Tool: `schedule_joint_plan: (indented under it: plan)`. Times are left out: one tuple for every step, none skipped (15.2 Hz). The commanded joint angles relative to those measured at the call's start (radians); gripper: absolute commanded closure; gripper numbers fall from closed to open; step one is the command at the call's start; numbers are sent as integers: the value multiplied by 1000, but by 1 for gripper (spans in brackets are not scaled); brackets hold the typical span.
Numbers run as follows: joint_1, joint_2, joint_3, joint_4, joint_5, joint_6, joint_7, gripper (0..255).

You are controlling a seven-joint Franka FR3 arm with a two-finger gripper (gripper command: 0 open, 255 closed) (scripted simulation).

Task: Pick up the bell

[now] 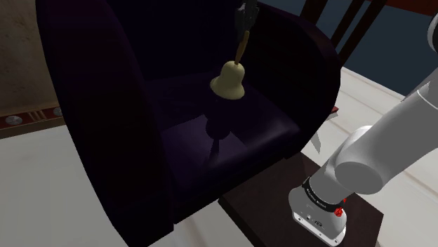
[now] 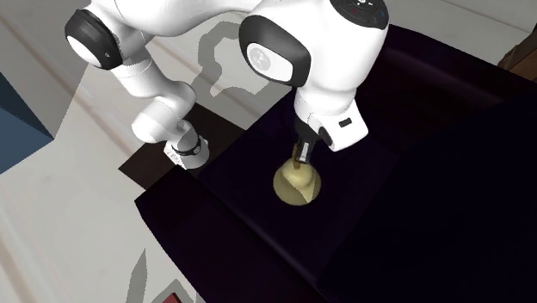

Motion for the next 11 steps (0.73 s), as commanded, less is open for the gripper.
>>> schedule_joint_plan:
  plan:
    - [0, 5, 1, 32, 0, -26, 1, 255]
    - [0, 10, 1, 52, 0, -41, 1, 255]
    - [0, 16, 1, 72, 0, -56, 1, 255]
    - [0, 21, 1, 92, 0, -71, 1, 255]
    - [1, 27, 1, 113, 0, -86, 1, 255]
    - [1, 34, 1, 135, -1, -101, 1, 255]
    - [1, 40, 1, 157, -1, -116, 1, 255]
    - [1, 47, 1, 180, -1, -132, 1, 255]
    - [1, 55, 1, 203, -1, -148, 1, 255]
    - [1, 56, 1, 206, -1, -150, 1, 255]
    - [1, 56, 1, 207, -1, -150, 1, 255]
